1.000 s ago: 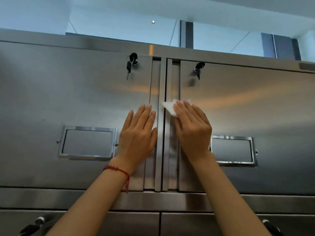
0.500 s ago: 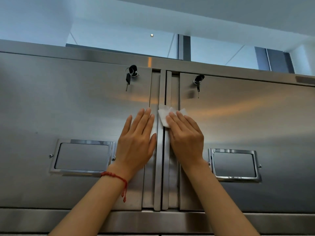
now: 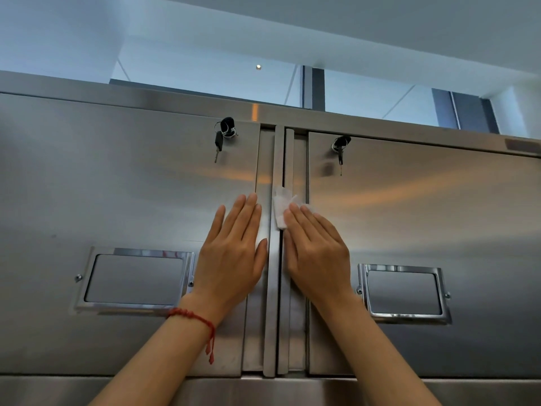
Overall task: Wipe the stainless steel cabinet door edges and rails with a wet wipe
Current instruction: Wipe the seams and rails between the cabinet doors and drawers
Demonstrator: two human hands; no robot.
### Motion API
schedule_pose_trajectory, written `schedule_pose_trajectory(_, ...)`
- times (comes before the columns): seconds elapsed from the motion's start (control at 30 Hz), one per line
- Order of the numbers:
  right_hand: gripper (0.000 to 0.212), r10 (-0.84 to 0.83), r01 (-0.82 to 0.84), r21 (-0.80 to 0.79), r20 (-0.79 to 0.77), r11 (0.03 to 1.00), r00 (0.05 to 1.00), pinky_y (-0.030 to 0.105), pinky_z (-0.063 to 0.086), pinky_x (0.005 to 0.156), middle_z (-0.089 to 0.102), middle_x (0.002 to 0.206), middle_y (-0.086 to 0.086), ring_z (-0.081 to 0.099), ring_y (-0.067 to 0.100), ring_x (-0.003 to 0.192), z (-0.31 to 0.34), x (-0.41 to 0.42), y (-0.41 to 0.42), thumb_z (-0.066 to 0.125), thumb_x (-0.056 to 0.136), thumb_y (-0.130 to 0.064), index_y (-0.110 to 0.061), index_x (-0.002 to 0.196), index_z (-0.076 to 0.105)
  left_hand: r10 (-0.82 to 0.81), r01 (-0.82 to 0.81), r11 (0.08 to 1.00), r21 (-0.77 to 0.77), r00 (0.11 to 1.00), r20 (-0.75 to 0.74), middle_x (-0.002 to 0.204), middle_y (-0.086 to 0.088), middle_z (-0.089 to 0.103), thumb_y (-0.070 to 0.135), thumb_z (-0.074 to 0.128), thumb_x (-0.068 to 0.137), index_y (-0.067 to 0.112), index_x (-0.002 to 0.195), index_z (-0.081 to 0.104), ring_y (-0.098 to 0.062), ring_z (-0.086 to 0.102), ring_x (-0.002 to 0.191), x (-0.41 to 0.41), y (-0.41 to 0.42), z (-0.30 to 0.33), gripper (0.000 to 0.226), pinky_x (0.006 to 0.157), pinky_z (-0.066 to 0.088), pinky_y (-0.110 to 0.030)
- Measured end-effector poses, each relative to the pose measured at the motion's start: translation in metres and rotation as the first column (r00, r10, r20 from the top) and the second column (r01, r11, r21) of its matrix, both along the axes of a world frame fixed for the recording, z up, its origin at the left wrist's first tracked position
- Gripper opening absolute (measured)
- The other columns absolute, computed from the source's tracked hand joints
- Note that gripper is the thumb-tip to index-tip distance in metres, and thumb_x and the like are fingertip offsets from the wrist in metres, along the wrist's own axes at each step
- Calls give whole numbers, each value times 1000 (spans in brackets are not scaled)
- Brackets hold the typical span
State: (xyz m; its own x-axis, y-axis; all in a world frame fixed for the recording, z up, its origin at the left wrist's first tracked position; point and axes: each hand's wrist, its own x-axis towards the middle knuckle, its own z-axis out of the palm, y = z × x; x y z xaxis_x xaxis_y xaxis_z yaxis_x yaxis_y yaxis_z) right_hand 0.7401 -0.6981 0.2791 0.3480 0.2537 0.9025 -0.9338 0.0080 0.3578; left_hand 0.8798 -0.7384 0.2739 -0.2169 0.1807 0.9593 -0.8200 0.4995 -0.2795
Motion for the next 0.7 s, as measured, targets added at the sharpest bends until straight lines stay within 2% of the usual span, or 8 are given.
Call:
schedule_pose_trajectory(0.07,32,-24,24,-13,-13,1000,1000,43,52,90,64,115,20,62,30,109,0,-3,-3,70,81,-6,4,111,67,1,-1,1000,4,1000,3,137,-22,45,29,34,90,-5,129,49,-35,42,128,0,0,0,53,100,38,-57)
schedule_pose_trajectory(0.13,38,-50,50,-10,-24,999,998,43,53,89,64,116,20,62,31,109,1,-4,-4,76,75,-3,4,112,66,4,-4,1000,6,1000,4,138,-22,44,29,34,91,-5,129,48,-35,41,128,0,0,-1,53,101,37,-57)
schedule_pose_trajectory(0.5,50,-83,83,57,4,995,997,43,50,93,61,120,21,61,31,111,11,-3,-3,81,68,3,5,115,63,7,-7,1000,7,1000,4,139,-21,42,29,35,89,-4,129,48,-34,39,130,0,-1,-2,54,100,37,-57)
schedule_pose_trajectory(0.7,48,-70,70,43,8,997,997,43,48,93,63,116,21,63,31,107,18,-2,-2,81,66,5,5,111,66,10,-10,1000,8,1000,-3,139,-21,41,29,34,90,-4,130,48,-35,38,130,0,-1,-2,54,101,37,-58)
